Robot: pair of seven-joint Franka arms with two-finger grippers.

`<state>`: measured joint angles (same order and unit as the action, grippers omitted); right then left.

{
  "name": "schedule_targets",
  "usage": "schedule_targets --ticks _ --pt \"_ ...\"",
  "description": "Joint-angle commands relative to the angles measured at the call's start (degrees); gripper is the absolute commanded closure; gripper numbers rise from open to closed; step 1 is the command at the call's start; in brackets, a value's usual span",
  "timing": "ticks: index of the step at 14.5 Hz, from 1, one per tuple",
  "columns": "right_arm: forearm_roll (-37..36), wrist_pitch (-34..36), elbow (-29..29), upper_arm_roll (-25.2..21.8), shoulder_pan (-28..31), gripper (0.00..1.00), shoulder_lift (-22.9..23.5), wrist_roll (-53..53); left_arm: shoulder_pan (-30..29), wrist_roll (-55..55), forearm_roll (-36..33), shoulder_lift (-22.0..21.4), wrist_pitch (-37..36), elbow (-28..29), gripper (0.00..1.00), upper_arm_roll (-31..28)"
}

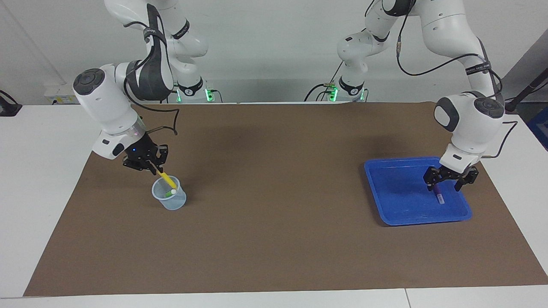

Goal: Right arm passes pens to left for tray arrangement

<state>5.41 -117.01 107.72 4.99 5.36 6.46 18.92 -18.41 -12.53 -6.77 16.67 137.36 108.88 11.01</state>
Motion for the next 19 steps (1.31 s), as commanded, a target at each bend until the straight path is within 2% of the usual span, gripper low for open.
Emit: schedule_targets --ticks 1,3,6,8,11,13,15,19 --pt "0.5 5.6 -3.4 0.4 0.6 1.0 -1.2 -1.0 0.2 0.1 8.2 -2.2 -5.2 -0.5 0.05 0.4" --pt "2.3 8.9 -5.7 0.2 0.9 1.0 -2.1 -1.0 0.3 0.5 14.1 -2.4 -10.0 -1.9 0.05 1.1" --pt "3.5 13.3 -8.5 0.0 0.9 1.0 -3.3 -1.1 0.7 2.7 17.1 -2.8 -15.7 -3.8 0.06 1.6" --pt "3.5 15.4 -8.8 -0.1 0.9 1.0 -4.9 -1.2 0.7 3.6 22.3 -3.5 -18.9 -4.3 0.06 1.6" --pt "4.3 16.6 -8.8 0.3 0.2 1.0 -6.5 -4.7 0.7 9.9 24.0 -4.1 -22.3 -4.5 0.06 1.8" --pt "9.0 15.4 -8.8 1.2 0.0 1.0 -6.5 -8.4 1.0 14.6 25.0 -4.7 -24.8 -4.5 0.08 2.2" --pt "9.9 13.0 -8.5 3.2 -0.9 1.0 -6.5 -13.2 0.9 16.5 30.9 -4.9 -27.4 -5.1 0.08 2.1" --pt "12.0 4.0 -7.4 3.6 -8.4 1.0 -5.3 -27.2 1.1 31.5 39.5 -5.9 -33.9 -6.7 0.07 2.3"
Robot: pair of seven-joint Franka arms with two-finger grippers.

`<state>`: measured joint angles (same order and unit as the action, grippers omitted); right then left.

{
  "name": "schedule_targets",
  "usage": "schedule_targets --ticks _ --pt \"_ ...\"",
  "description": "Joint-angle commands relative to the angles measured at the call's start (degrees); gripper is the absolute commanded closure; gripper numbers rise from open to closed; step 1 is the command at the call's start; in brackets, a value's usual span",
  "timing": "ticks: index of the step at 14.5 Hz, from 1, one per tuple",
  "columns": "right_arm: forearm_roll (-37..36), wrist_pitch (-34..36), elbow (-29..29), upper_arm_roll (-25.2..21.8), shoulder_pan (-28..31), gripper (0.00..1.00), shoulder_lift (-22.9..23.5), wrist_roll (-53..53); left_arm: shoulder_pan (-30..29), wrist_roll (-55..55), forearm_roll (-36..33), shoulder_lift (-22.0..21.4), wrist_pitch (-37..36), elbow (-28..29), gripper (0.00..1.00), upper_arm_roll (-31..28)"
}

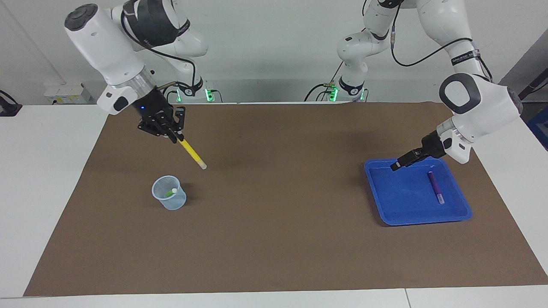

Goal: Right arm passes pens to left for tray arrangement

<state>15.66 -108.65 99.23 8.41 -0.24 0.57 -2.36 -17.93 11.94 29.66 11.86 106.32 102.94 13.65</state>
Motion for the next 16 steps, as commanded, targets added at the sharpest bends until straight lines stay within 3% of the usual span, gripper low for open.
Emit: schedule_targets --ticks 1,9,16 --pt "1.8 -7.2 1.3 0.2 -4.6 1.0 1.4 -9.2 0.7 9.7 4.7 -1.6 -3.0 -0.7 0.07 0.0" --pt "5.6 -29.9 0.0 0.2 -17.9 1.0 11.1 -34.2 5.8 30.3 16.0 -1.7 -0.3 -0.1 0.08 2.6" --pt "5.5 -36.3 -2.4 0.2 -25.7 1.0 14.6 -45.2 14.8 35.8 22.6 -1.4 18.1 2.9 0.12 2.6"
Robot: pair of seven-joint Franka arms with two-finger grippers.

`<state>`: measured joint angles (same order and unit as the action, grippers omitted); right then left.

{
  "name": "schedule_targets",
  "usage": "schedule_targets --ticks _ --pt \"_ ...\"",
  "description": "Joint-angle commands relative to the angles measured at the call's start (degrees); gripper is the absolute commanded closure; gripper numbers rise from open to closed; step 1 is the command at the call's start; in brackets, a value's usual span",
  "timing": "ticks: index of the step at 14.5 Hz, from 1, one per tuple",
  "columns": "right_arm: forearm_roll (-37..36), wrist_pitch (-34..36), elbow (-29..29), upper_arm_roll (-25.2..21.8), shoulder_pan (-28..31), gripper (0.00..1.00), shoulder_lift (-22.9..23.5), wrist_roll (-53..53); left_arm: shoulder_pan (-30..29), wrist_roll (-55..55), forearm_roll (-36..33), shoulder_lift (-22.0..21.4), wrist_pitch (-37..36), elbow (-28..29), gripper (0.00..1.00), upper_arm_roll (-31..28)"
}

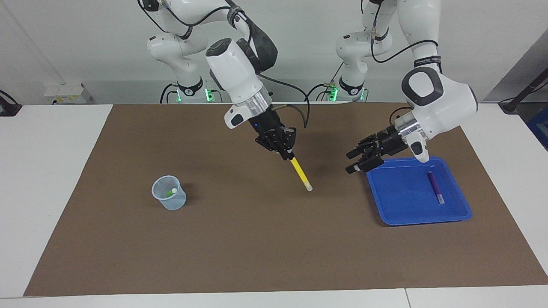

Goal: Right arm passes pens to left for tray arrangement

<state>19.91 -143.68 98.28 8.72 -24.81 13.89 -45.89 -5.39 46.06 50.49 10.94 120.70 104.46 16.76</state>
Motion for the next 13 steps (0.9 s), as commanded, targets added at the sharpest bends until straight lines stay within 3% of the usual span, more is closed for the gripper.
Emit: schedule_targets --ticks 1,8,13 --pt "1.3 -1.3 -1.4 -0.1 -1.4 1.0 1.3 -2.4 2.3 2.2 1.9 -0.3 4.2 1.2 0.13 -0.4" --pt "1.0 -1.3 -1.4 -0.1 -2.4 1.0 1.3 -3.7 6.4 4.2 4.9 -0.7 3.9 2.0 0.2 -0.5" --pt "1.0 -1.3 -1.3 -0.1 -2.4 1.0 1.3 -3.7 7.8 4.0 4.8 -0.8 4.4 2.8 0.4 -0.6"
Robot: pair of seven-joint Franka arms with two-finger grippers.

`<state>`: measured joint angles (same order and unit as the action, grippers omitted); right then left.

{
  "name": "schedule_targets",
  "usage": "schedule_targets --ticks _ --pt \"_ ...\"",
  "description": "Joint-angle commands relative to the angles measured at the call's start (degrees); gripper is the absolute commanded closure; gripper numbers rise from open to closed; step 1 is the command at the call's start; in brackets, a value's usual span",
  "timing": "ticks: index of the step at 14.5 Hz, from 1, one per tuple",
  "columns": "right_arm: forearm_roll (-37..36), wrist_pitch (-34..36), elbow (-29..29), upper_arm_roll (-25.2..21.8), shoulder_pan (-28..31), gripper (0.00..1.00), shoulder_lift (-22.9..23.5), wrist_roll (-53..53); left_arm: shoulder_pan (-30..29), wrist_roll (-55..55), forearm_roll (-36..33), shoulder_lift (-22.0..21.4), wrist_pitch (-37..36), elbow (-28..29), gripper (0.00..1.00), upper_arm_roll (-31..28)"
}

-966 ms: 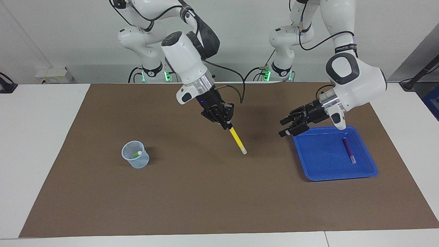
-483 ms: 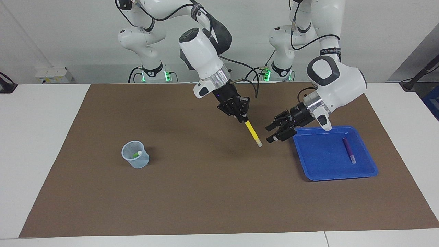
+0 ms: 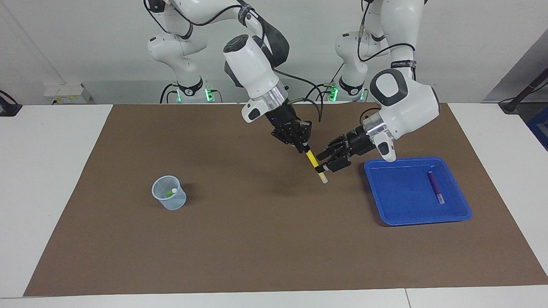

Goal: Right arm passes pens to left for tray arrangement

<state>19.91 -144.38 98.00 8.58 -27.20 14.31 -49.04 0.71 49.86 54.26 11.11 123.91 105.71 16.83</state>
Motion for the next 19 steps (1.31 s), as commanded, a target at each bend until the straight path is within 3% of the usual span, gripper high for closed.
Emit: schedule_targets --ticks 1,4,5,7,14,15,16,17,19 --pt "1.0 -0.6 -1.0 0.0 0.0 1.0 0.9 -0.5 1.8 0.2 1.0 -1.0 1.9 1.7 0.42 -0.7" --pt "1.0 -0.6 -0.8 0.0 0.1 1.0 0.9 -0.4 2.4 0.2 1.0 -1.0 2.6 1.9 0.47 -0.7" --pt "0.9 -0.6 -0.8 0.0 0.1 1.0 0.9 -0.4 2.5 0.2 1.0 -1.0 2.6 2.0 0.6 -0.7" --pt "0.9 -0.6 -0.8 0.0 0.1 1.0 0.9 -0.4 2.5 -0.1 1.0 -1.3 2.7 2.4 1.0 -0.7" --pt "0.9 -0.6 -0.8 0.0 0.2 1.0 0.9 -0.4 1.7 -0.5 0.9 -1.4 2.6 2.2 1.0 -0.7" --pt "0.9 -0.6 -0.8 0.0 0.3 0.93 0.9 -0.4 1.7 -0.5 0.9 -1.3 2.3 2.1 1.0 -0.7" --pt "0.9 -0.6 -0.8 0.0 0.5 0.43 0.9 -0.5 1.7 -0.5 0.9 -1.3 2.0 1.9 1.0 -0.7" --pt "0.9 -0.5 -0.8 -0.1 0.7 0.0 0.9 -0.5 1.6 -0.5 0.8 -1.3 1.7 1.9 1.0 -0.8" --pt "0.4 0.0 -0.9 -0.1 1.1 0.0 0.9 -0.2 1.6 -0.5 0.6 -1.3 1.4 1.8 1.0 -1.2"
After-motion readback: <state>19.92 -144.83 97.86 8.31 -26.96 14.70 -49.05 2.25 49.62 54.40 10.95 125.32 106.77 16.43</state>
